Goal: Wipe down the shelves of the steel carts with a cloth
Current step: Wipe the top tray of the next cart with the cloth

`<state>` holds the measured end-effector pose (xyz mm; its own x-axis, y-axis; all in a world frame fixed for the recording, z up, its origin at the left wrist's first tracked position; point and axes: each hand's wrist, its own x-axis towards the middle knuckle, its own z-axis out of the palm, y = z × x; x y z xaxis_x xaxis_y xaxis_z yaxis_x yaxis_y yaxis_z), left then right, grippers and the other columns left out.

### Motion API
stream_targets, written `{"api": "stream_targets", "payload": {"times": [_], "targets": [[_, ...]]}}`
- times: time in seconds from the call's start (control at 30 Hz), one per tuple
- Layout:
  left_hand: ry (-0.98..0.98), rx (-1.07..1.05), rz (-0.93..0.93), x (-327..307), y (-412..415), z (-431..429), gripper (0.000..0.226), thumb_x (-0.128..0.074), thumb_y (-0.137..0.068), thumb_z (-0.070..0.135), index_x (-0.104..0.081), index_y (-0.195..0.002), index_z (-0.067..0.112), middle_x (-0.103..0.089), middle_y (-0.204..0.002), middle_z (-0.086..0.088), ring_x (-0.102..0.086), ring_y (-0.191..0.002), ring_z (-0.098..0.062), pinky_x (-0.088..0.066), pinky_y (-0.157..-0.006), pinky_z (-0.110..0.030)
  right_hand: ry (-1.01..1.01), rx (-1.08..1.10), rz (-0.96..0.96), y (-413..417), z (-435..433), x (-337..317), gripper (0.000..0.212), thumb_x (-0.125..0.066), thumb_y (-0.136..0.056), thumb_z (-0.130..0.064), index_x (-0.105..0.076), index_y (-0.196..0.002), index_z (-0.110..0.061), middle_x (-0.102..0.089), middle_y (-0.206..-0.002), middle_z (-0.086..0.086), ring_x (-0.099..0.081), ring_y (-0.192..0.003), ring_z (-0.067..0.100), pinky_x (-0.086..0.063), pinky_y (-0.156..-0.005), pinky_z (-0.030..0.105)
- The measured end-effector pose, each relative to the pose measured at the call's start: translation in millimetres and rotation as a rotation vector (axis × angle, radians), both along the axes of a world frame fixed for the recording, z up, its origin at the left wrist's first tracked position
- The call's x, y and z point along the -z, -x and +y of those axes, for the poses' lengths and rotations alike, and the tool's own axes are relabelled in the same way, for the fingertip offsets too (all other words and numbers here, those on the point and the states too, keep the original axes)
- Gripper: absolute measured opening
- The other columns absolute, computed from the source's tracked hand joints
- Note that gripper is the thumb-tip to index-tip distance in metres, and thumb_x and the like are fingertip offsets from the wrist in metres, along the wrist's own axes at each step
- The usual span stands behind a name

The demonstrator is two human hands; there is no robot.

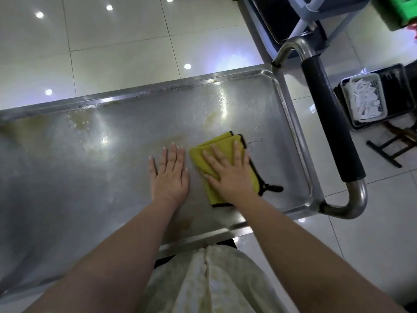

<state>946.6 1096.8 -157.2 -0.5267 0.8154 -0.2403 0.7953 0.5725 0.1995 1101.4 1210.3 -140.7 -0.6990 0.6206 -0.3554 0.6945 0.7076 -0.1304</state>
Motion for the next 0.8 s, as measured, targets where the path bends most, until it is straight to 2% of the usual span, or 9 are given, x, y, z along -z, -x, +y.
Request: {"api": "stream_targets", "payload": {"times": [0.1,0.17,0.3,0.37,0.47,0.53,0.63,0.73,0.8], "targets": [[-0.005,0.001,-0.016,2.2,-0.7,3.0,0.061,-0.013,-0.096,0.042,-0.002,-0.155,0.029,0.002,-0.163,0.007,0.004,-0.150,-0.016,0.014,-0.117,-0.046,-0.056,0.225,-0.096,-40.5,49.2,1.6,0.066,-0.004,-0.087,-0.070,0.014,-0.146,-0.049,0.014,-0.160,-0.015,0.016,-0.145,0.045,0.011,-0.115,0.061],[0.012,0.013,-0.014,3.4,0.2,4.8,0.061,-0.012,-0.096,0.043,0.001,-0.155,0.030,0.006,-0.163,0.007,0.007,-0.150,-0.016,0.014,-0.117,-0.047,-0.028,0.424,-0.116,-62.0,72.2,-1.4,0.065,-0.008,-0.090,-0.069,0.014,-0.148,-0.049,0.018,-0.160,-0.016,0.017,-0.145,0.042,0.013,-0.115,0.060],[0.018,0.025,-0.025,6.1,2.9,7.9,0.061,-0.006,-0.095,0.043,0.006,-0.154,0.030,0.014,-0.161,0.010,0.012,-0.149,-0.016,0.018,-0.116,-0.048,0.017,0.663,-0.113,-39.4,68.7,-3.9,0.065,-0.016,-0.096,-0.063,0.014,-0.150,-0.044,0.018,-0.161,-0.012,0.019,-0.144,0.044,0.009,-0.112,0.067],[0.011,0.027,-0.031,8.3,4.5,7.3,0.062,-0.004,-0.094,0.044,0.007,-0.153,0.030,0.018,-0.157,0.013,0.011,-0.149,-0.016,0.018,-0.116,-0.048,0.041,0.610,-0.114,-4.3,47.5,-5.5,0.067,-0.015,-0.096,-0.064,0.016,-0.150,-0.042,0.022,-0.160,-0.010,0.021,-0.142,0.047,0.011,-0.110,0.068],[-0.023,0.019,-0.025,9.9,7.7,5.4,0.061,-0.004,-0.094,0.044,0.005,-0.152,0.028,0.011,-0.159,0.011,0.005,-0.150,-0.016,0.017,-0.116,-0.047,0.015,0.253,-0.075,39.3,-2.9,-5.0,0.065,-0.003,-0.092,-0.067,0.022,-0.147,-0.044,0.028,-0.156,-0.012,0.024,-0.141,0.047,0.016,-0.109,0.068],[-0.032,0.026,-0.030,8.3,7.3,1.7,0.060,-0.003,-0.094,0.042,0.008,-0.150,0.024,0.007,-0.161,0.007,0.007,-0.149,-0.016,0.017,-0.116,-0.046,0.013,0.103,-0.051,49.0,-29.0,-2.9,0.064,0.002,-0.089,-0.067,0.019,-0.148,-0.046,0.023,-0.158,-0.013,0.022,-0.143,0.044,0.013,-0.111,0.066],[-0.084,0.035,-0.078,3.7,10.5,-4.4,0.062,-0.006,-0.092,0.037,0.008,-0.149,0.017,0.005,-0.162,-0.002,0.011,-0.147,-0.015,0.015,-0.117,-0.044,-0.016,0.088,-0.032,45.5,-34.5,1.3,0.064,-0.002,-0.091,-0.067,0.017,-0.149,-0.046,0.021,-0.159,-0.013,0.021,-0.145,0.041,0.011,-0.112,0.064],[-0.187,0.049,-0.044,1.1,34.9,8.9,0.063,-0.022,-0.093,0.028,-0.017,-0.153,0.007,-0.018,-0.160,-0.013,-0.011,-0.148,-0.025,0.004,-0.119,-0.045,-0.052,0.101,-0.006,43.4,-33.6,4.9,0.063,-0.009,-0.094,-0.065,0.009,-0.151,-0.045,0.013,-0.161,-0.012,0.014,-0.146,0.042,0.008,-0.113,0.065],[-0.187,0.051,0.009,-0.1,55.9,24.6,0.060,-0.026,-0.095,0.029,-0.027,-0.151,0.007,-0.024,-0.159,-0.013,-0.018,-0.147,-0.027,-0.003,-0.119,-0.050,-0.065,0.100,0.004,44.6,-36.5,6.5,0.063,-0.015,-0.096,-0.064,0.003,-0.153,-0.043,0.006,-0.163,-0.010,0.008,-0.147,0.044,0.002,-0.114,0.066]]}}
